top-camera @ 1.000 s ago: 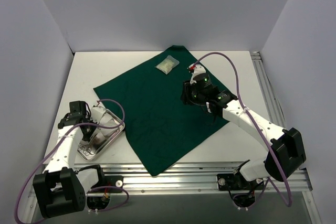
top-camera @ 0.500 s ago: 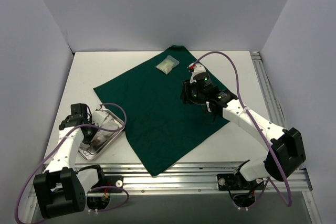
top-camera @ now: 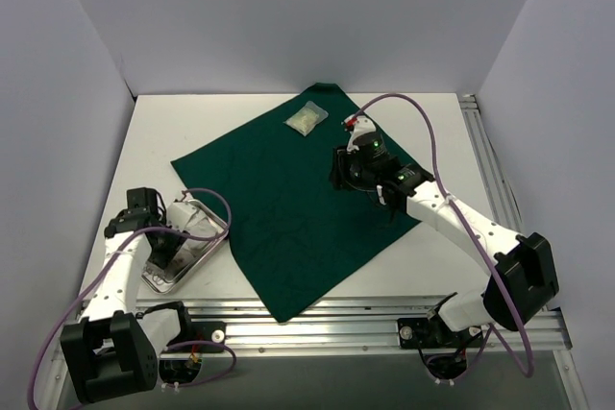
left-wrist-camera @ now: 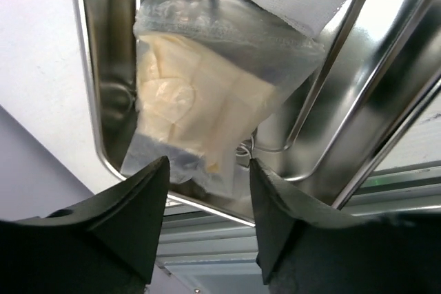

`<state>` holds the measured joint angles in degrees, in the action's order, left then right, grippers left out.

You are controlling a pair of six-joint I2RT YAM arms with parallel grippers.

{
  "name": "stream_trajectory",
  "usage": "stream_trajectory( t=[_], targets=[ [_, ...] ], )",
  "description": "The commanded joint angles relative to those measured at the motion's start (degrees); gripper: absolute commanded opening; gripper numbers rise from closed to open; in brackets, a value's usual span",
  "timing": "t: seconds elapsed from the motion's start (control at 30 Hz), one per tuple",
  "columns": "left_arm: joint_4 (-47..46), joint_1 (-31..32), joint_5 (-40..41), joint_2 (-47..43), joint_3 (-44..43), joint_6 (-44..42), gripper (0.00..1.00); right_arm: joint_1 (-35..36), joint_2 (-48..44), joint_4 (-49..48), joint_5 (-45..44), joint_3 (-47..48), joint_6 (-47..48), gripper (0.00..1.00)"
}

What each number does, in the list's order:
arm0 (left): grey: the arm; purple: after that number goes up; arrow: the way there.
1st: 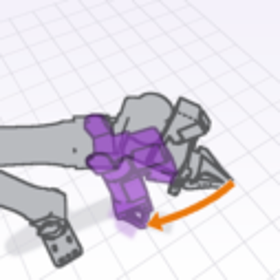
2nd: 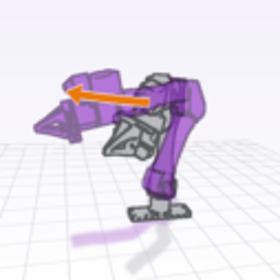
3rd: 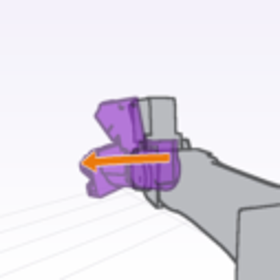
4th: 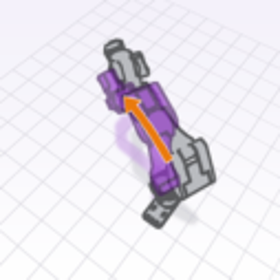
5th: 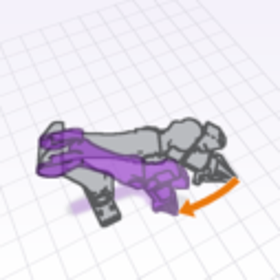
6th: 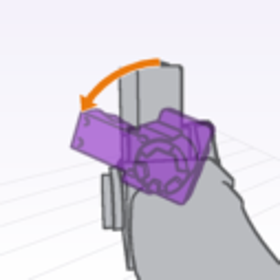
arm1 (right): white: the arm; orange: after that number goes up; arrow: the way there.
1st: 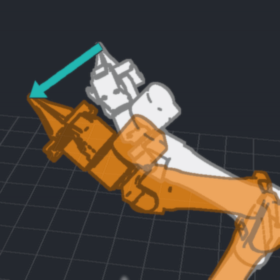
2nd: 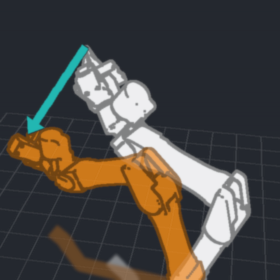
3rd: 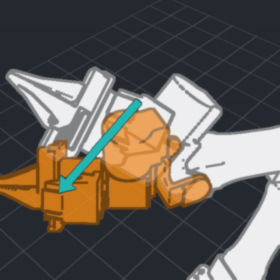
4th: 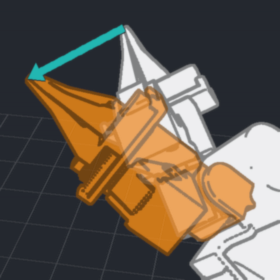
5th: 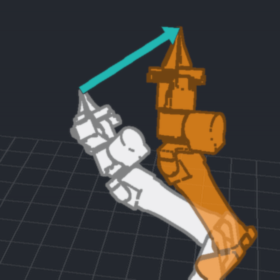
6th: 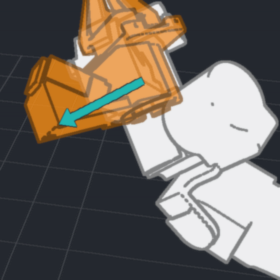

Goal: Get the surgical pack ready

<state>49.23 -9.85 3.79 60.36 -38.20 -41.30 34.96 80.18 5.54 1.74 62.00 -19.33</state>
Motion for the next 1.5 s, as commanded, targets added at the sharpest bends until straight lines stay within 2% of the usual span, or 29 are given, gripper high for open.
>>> stream_trajectory(
  t=[0.0, 0.13, 0.17, 0.27, 0.33, 0.47, 0.67, 0.87, 1.03, 1.33, 1.47],
  targets=[
    [4.4, -0.3, -2.4, -2.9, -5.7, -0.7, 0.6, -0.6, 2.5, -1.8, 0.1, 3.7, 1.5, 0.38],
    [8.4, -0.3, -6.5, -3.1, -11.0, -0.3, 0.62, -5.7, 8.8, -5.0, 5.9, 7.6, -1.0, 0.38],
    [9.4, -0.3, -7.3, -3.0, -12.2, 0.2, 0.62, -7.1, 11.5, -7.7, 9.6, 8.1, -2.5, 0.38],
    [13.2, -0.2, -10.2, -3.0, -16.8, 1.0, 0.62, -10.7, 17.2, -15.4, 11.8, 10.1, -7.6, 0.4],
    [15.4, -0.3, -11.4, -2.9, -19.8, 1.5, 0.63, -11.8, 21.0, -18.3, 11.4, 14.6, -9.0, 0.46],
    [16.2, -0.2, -12.8, -2.3, -22.4, 3.4, 0.64, -13.4, 34.3, -20.0, 10.3, 24.6, -14.6, 0.59],
    [15.5, -0.2, -12.3, 0.1, -23.5, 5.3, 0.64, -15.7, 51.8, -22.6, 13.1, 40.1, -20.6, 0.6],
    [12.9, 0.0, -12.2, 2.1, -24.6, 6.6, 0.65, -16.6, 63.8, -24.8, 12.9, 50.2, -25.6, 0.59],
    [11.3, 0.3, -12.1, 4.9, -24.6, 7.6, 0.65, -16.4, 69.5, -28.3, 15.2, 56.0, -28.6, 0.55],
    [10.3, 0.4, -11.2, 6.9, -24.8, 7.6, 0.65, -16.4, 73.0, -35.2, 14.5, 55.7, -34.1, 0.53],
    [9.8, 0.4, -11.0, 7.2, -24.2, 7.5, 0.65, -16.4, 76.7, -36.9, 15.2, 58.4, -37.1, 0.47]
  ],
)
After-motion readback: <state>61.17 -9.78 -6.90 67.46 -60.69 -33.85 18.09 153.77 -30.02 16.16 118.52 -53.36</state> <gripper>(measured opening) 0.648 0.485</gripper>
